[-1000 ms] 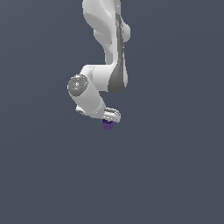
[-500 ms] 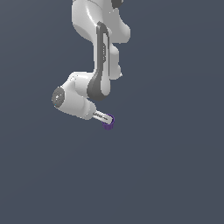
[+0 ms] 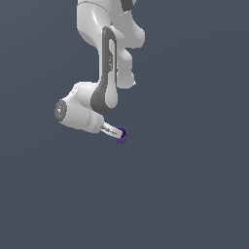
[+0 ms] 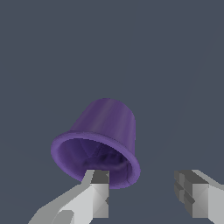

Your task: Pick up the object and move it to a goal position.

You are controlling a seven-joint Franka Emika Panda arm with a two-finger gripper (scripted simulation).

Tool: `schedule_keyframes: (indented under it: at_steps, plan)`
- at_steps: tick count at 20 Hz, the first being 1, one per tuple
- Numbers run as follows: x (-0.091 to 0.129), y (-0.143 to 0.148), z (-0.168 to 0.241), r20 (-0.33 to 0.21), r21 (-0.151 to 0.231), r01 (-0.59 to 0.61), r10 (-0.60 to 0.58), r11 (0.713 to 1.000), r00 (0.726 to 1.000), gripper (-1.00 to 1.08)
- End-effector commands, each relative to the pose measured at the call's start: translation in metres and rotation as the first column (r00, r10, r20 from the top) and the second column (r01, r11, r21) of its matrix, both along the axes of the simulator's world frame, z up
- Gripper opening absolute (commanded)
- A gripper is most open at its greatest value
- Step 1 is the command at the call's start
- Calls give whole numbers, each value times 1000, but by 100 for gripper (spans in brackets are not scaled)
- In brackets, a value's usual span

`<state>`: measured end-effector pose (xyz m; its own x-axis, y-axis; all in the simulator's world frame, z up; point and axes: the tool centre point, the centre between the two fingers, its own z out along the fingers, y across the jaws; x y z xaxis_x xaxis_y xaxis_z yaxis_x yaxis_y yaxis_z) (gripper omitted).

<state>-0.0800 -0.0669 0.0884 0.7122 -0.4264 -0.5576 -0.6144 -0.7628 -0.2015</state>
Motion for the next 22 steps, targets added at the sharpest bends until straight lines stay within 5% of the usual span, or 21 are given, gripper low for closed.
schedule_keyframes:
  at_steps: [1, 11, 12, 22]
  plan:
    - [-1, 2, -2, 0, 1, 0, 0, 1000, 1000, 28]
    - [-11, 15, -23, -4, 4, 4, -4, 1000, 1000, 28]
    - [-11, 15, -23, -4, 4, 4, -4, 1000, 1000, -100]
    - [-11, 15, -23, -3, 4, 3, -3, 1000, 1000, -100]
